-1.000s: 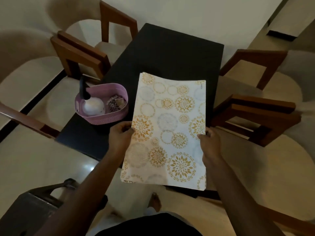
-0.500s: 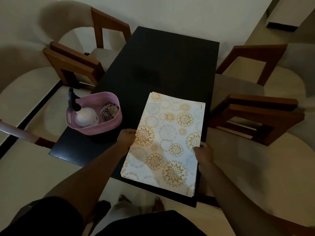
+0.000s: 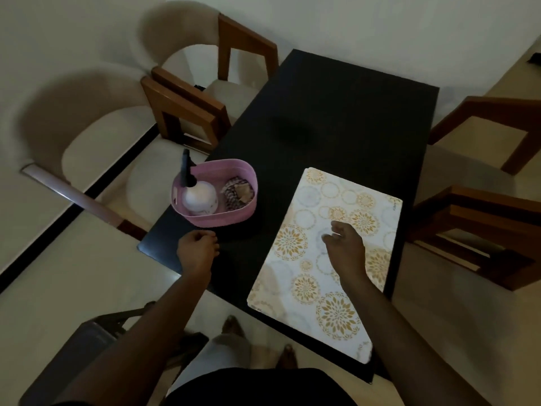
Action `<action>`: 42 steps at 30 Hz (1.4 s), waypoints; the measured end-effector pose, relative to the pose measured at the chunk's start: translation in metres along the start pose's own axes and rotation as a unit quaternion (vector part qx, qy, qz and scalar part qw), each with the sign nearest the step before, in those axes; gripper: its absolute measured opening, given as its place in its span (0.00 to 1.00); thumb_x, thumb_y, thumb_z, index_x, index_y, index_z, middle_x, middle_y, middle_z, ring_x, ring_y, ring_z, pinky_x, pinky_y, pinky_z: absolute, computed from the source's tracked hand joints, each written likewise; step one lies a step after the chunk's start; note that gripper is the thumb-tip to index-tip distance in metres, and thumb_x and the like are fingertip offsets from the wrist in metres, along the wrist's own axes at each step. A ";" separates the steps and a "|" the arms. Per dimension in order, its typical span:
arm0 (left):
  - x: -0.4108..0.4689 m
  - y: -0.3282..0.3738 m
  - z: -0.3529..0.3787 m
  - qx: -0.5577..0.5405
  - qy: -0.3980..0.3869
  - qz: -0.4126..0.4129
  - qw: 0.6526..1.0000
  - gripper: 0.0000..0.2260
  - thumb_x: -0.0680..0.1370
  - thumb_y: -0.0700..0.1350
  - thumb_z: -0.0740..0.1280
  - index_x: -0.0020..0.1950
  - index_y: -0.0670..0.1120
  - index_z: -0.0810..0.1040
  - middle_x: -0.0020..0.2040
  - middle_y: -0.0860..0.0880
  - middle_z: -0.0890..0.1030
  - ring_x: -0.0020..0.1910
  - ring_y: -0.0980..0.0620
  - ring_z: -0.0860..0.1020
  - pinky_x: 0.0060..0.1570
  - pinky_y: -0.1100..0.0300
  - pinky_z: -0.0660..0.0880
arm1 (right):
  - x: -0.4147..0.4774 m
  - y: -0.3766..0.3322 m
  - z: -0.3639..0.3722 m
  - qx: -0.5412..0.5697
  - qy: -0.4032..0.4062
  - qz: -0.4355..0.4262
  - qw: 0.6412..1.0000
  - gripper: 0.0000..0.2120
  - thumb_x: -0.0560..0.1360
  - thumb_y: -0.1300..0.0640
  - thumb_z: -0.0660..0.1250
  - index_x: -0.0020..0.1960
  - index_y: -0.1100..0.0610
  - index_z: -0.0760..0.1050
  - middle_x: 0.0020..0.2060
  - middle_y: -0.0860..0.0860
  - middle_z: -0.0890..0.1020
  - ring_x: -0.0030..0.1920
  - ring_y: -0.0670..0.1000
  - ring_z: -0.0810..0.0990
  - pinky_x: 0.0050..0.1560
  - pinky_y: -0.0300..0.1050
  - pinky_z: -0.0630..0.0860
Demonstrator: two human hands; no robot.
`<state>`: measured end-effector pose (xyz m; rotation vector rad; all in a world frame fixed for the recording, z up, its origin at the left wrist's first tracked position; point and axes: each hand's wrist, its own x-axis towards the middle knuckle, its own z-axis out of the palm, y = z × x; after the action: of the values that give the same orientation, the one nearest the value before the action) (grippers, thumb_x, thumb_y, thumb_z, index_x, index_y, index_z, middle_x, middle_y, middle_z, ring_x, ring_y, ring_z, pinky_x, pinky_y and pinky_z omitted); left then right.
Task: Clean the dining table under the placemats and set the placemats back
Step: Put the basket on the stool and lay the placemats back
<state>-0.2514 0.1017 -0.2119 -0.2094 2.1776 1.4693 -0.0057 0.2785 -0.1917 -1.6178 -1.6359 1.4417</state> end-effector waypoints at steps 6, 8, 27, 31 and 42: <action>0.053 0.030 -0.062 -0.030 0.104 0.035 0.993 0.11 0.82 0.39 0.63 0.63 0.41 0.81 0.49 0.42 0.83 0.39 0.51 0.81 0.39 0.61 0.78 | 0.019 -0.062 0.073 -0.010 -0.074 -0.018 0.997 0.14 0.79 0.57 0.71 0.64 0.50 0.80 0.56 0.44 0.82 0.57 0.44 0.80 0.59 0.45 0.77; 0.077 0.046 -0.070 -0.008 0.070 0.055 0.996 0.14 0.83 0.41 0.65 0.68 0.42 0.79 0.54 0.43 0.83 0.43 0.52 0.82 0.42 0.60 0.79 | 0.027 -0.076 0.095 -0.018 -0.091 -0.014 0.996 0.15 0.79 0.56 0.72 0.66 0.51 0.79 0.56 0.46 0.83 0.57 0.44 0.81 0.61 0.46 0.78; 0.119 0.096 -0.068 0.034 -0.047 0.035 0.998 0.06 0.80 0.33 0.70 0.54 0.40 0.86 0.51 0.41 0.86 0.45 0.49 0.84 0.46 0.57 0.84 | 0.062 -0.129 0.168 -0.044 -0.147 0.019 0.988 0.10 0.79 0.63 0.69 0.51 0.49 0.85 0.48 0.51 0.88 0.48 0.51 0.88 0.55 0.53 0.85; 0.109 0.085 -0.089 -0.027 -0.019 0.016 0.999 0.06 0.81 0.34 0.69 0.51 0.41 0.85 0.51 0.42 0.85 0.50 0.47 0.86 0.53 0.53 0.85 | 0.059 -0.140 0.178 -0.054 -0.185 0.007 0.981 0.12 0.80 0.61 0.70 0.62 0.53 0.84 0.54 0.50 0.86 0.51 0.48 0.87 0.54 0.49 0.85; 0.063 0.024 -0.253 -0.156 0.145 -0.017 0.977 0.09 0.79 0.30 0.68 0.53 0.39 0.86 0.50 0.37 0.87 0.49 0.40 0.86 0.54 0.50 0.85 | -0.048 -0.173 0.278 -0.099 -0.365 -0.063 0.924 0.13 0.81 0.62 0.69 0.64 0.56 0.83 0.54 0.50 0.86 0.53 0.47 0.86 0.56 0.46 0.84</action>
<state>-0.3956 -0.1074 -0.1492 -0.6018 2.1321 1.8551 -0.3129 0.1711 -0.1293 -1.0744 -2.2925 2.0067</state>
